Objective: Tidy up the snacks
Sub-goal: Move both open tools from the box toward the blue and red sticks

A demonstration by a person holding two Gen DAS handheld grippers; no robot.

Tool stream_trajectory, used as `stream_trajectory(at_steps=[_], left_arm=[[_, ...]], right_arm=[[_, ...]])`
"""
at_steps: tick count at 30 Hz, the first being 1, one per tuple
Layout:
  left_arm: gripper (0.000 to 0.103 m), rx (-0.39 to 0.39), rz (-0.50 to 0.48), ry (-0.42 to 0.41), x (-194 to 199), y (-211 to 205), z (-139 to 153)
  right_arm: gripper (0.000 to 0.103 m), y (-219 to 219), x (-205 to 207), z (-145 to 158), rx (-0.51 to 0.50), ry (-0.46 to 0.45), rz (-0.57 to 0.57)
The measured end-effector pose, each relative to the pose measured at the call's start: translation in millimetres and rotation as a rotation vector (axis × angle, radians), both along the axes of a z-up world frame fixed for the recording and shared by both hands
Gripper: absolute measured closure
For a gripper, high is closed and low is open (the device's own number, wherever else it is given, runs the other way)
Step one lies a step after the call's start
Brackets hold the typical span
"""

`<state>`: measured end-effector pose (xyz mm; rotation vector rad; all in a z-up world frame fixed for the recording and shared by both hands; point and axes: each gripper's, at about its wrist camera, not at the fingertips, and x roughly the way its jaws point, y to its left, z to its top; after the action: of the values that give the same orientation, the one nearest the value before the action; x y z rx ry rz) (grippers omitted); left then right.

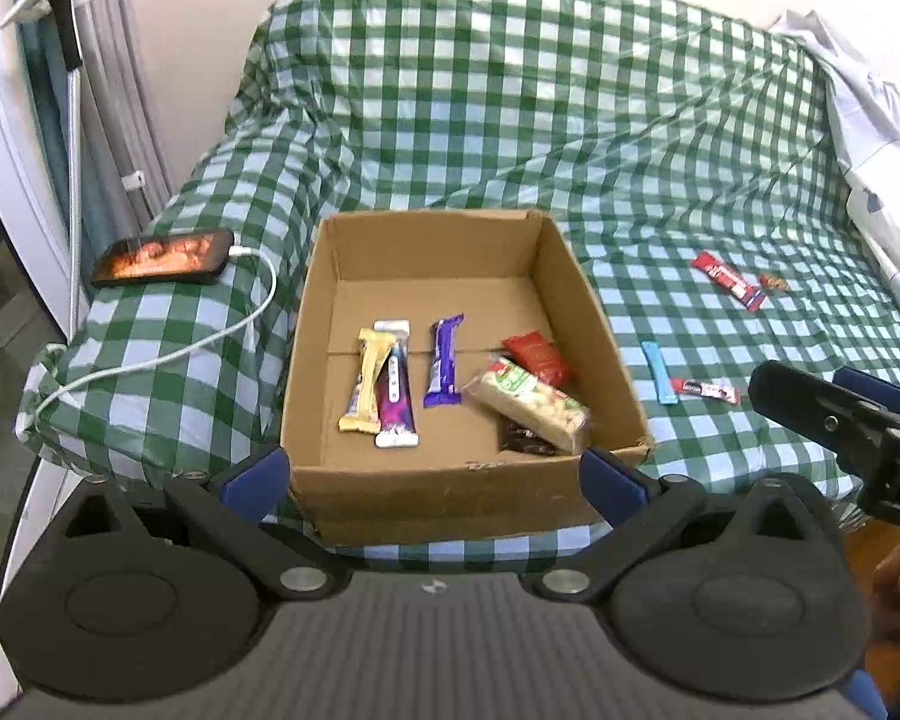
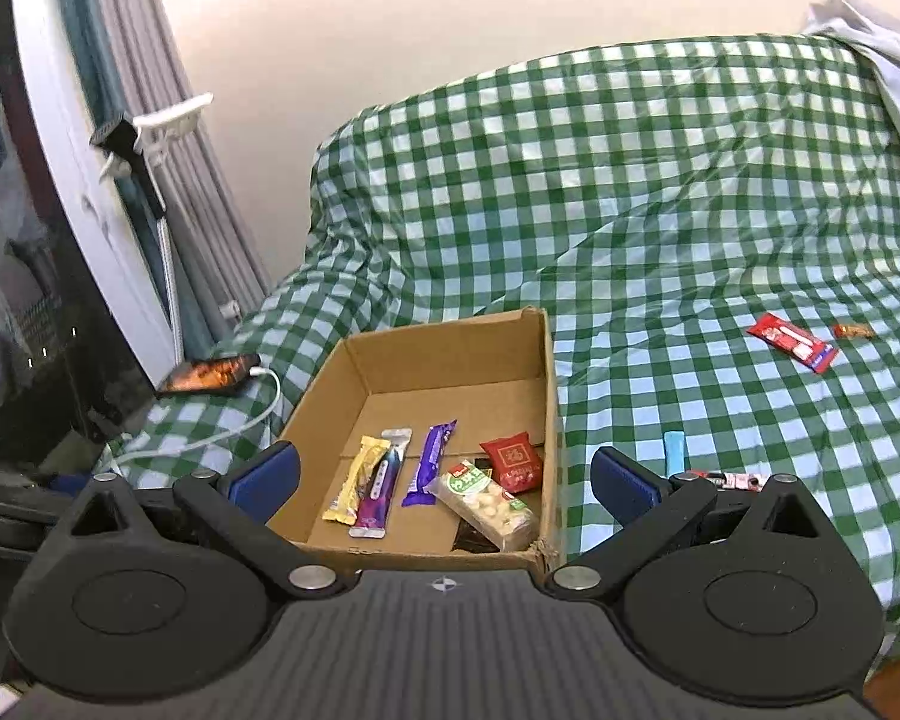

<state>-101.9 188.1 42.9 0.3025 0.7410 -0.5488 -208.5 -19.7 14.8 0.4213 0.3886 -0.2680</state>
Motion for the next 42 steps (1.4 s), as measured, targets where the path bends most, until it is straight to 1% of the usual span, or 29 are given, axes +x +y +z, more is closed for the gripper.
stream_trajectory(at_steps=[3, 5, 7, 8, 10, 12, 16, 18, 21, 22, 24, 26, 28, 31, 34, 38, 40, 42], left_arm=[[0.0, 0.02, -0.01, -0.039, -8, -5, 4], [0.0, 0.006, -0.034, -0.028, -13, -9, 7], [0.0, -0.006, -0.055, -0.005, -17, -15, 9], [0.0, -0.002, -0.056, -0.01, -19, -20, 10], [0.0, 0.017, -0.068, -0.028, -23, -30, 9], [0.0, 0.03, -0.092, -0.025, -25, -41, 8], [0.0, 0.032, -0.141, -0.024, -29, -66, 5], [0.0, 0.033, -0.191, -0.006, -30, -83, 1], [0.0, 0.075, -0.257, 0.035, -30, -115, -9], [0.0, 0.095, -0.275, 0.037, -30, -126, -13], [0.0, 0.154, -0.278, 0.029, -27, -149, -21], [0.0, 0.193, -0.274, 0.024, -20, -173, -31], [0.0, 0.209, -0.27, 0.031, -10, -194, -39], [0.0, 0.225, -0.265, 0.048, 10, -229, -50], [0.0, 0.259, -0.267, 0.057, 30, -267, -67], [0.0, 0.318, -0.278, 0.105, 61, -320, -102], [0.0, 0.361, -0.259, 0.133, 78, -343, -125], [0.0, 0.392, -0.244, 0.156, 96, -361, -147]], right_arm=[[0.001, -1, -13, 3, -0.047, -0.024, -0.034], [0.001, -5, -24, 6, -0.065, -0.047, -0.062], [0.001, -12, -33, 7, -0.049, -0.062, -0.088], [0.001, -17, -37, 6, -0.031, -0.064, -0.105], [0.001, -27, -42, 3, -0.012, -0.056, -0.139], [0.001, -37, -48, 0, -0.006, -0.044, -0.179], [0.001, -57, -54, -8, -0.036, -0.015, -0.221], [0.001, -69, -56, -14, -0.043, -0.003, -0.231], [0.001, -93, -58, -27, -0.031, 0.034, -0.235], [0.001, -102, -57, -32, -0.02, 0.045, -0.232], [0.001, -122, -55, -44, 0.013, 0.089, -0.231], [0.001, -141, -49, -56, 0.025, 0.135, -0.216], [0.001, -156, -42, -67, -0.022, 0.165, -0.212], [0.001, -179, -25, -85, -0.106, 0.226, -0.174], [0.001, -207, -1, -109, -0.136, 0.287, -0.116], [0.001, -238, 36, -142, -0.156, 0.354, -0.061], [0.001, -248, 59, -160, -0.173, 0.395, -0.028], [0.001, -255, 78, -177, -0.171, 0.423, 0.028]])
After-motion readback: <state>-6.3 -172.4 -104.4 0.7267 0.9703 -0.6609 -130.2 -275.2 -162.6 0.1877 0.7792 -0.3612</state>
